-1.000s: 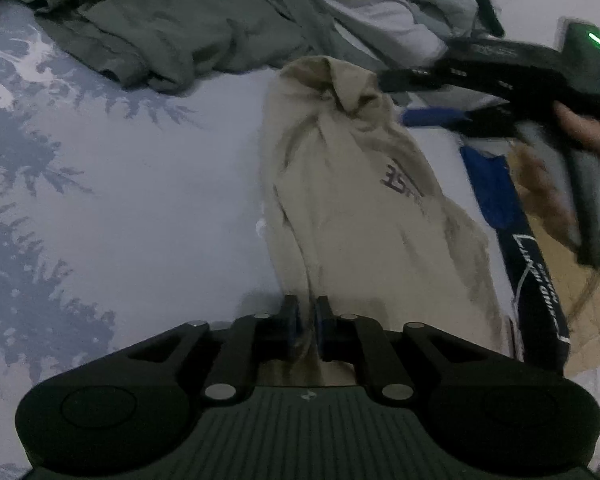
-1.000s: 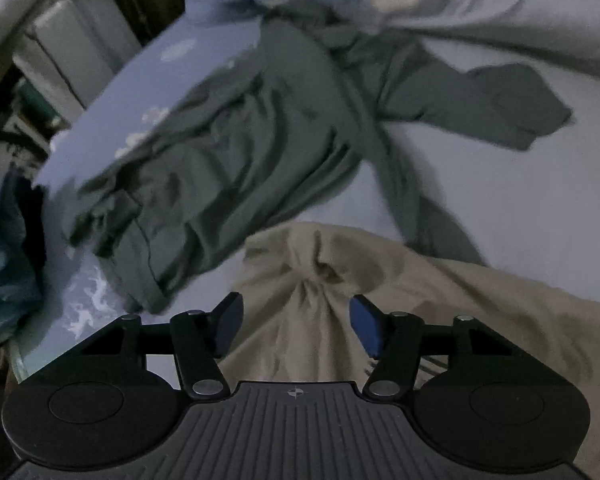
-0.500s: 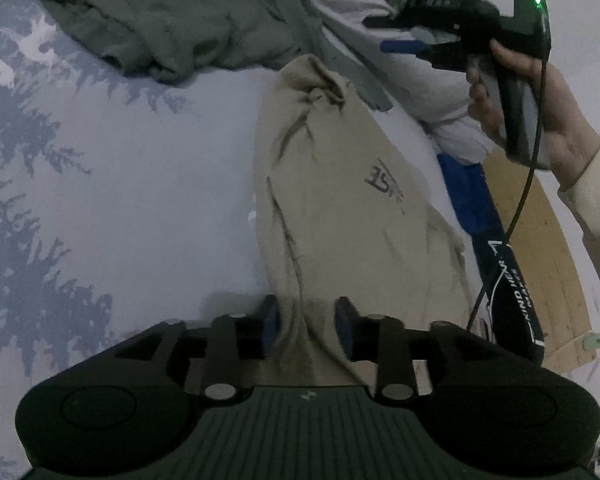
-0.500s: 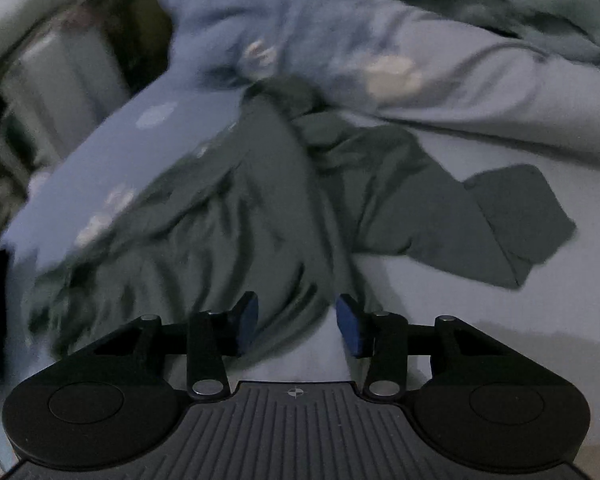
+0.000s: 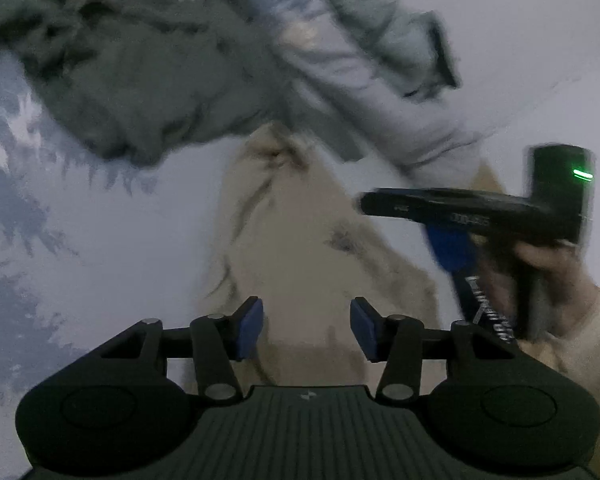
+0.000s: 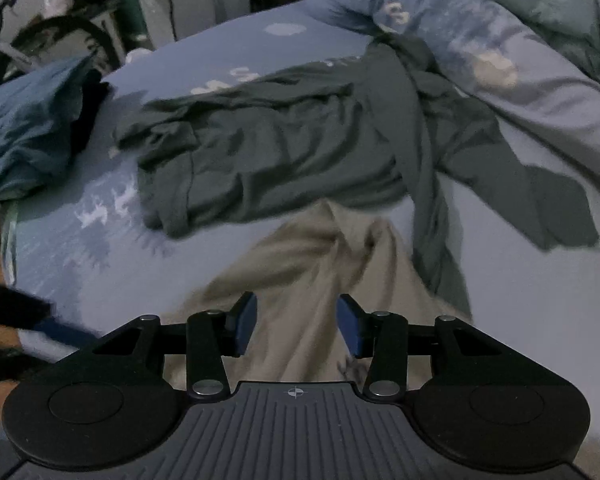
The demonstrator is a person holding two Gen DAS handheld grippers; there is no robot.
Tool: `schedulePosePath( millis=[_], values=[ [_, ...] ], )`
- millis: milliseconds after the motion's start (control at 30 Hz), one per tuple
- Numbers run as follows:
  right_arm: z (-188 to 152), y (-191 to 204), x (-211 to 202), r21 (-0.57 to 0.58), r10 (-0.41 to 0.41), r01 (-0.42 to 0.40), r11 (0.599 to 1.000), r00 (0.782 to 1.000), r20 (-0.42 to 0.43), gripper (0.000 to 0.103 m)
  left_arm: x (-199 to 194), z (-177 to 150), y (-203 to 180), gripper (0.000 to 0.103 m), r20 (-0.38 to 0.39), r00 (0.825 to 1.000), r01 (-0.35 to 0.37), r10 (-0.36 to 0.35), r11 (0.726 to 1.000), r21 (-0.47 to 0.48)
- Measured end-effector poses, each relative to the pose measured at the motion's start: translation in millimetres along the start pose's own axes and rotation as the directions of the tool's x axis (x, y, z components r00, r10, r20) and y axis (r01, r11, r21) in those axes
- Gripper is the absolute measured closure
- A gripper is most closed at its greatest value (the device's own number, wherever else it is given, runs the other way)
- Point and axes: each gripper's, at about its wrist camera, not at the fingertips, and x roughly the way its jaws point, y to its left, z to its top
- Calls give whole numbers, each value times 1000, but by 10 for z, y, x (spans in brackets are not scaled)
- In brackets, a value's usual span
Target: Fold clothes
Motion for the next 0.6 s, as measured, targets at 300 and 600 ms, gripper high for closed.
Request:
schedulePosePath(
  millis=[300,600],
  values=[
    [323,-349,420,6,-135,135,991,990,41,55,331,-72,-75,92,-17,988,-151,150,988,-40],
    [622,-74,1149,-345,-248,239,908,969,19,102,258,-167,-93,96,20,993,-115,117,990,-79]
  ],
)
